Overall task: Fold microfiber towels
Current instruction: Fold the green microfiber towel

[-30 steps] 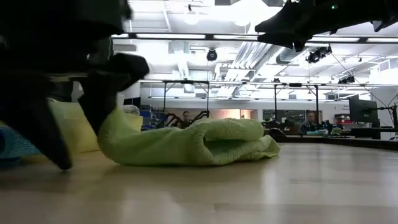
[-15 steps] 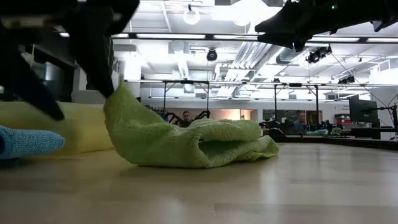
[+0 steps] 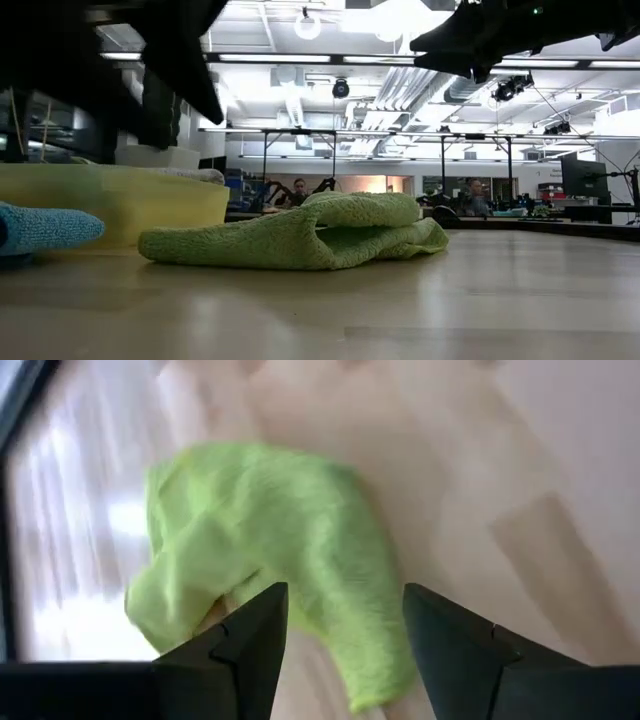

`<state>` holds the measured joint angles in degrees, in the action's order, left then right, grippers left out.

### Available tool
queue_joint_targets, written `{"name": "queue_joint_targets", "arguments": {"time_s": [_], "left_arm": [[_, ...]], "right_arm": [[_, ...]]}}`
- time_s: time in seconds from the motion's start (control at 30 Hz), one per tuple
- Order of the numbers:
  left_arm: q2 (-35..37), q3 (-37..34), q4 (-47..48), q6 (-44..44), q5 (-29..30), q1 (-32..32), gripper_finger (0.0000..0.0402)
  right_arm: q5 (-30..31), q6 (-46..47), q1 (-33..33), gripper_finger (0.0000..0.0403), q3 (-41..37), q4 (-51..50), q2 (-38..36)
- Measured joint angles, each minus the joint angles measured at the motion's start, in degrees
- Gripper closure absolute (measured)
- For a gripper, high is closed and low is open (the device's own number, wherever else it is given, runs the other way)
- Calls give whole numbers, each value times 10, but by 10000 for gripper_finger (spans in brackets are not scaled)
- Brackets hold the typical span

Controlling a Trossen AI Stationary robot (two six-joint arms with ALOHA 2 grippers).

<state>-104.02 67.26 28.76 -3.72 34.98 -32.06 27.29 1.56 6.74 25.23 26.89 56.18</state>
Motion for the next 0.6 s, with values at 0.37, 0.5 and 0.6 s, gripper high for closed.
{"name": "queue_joint_targets", "arguments": {"time_s": [0.37, 0.5, 0.6], "left_arm": [[17, -20, 14, 298, -408, 210, 211], [17, -21, 15, 327, -433, 246, 211], [17, -21, 37, 332, -436, 248, 211]], "right_arm": [[0, 10, 0, 176, 0, 4, 1], [0, 8, 0, 176, 0, 3, 1], [0, -2, 0, 176, 0, 2, 1]]}}
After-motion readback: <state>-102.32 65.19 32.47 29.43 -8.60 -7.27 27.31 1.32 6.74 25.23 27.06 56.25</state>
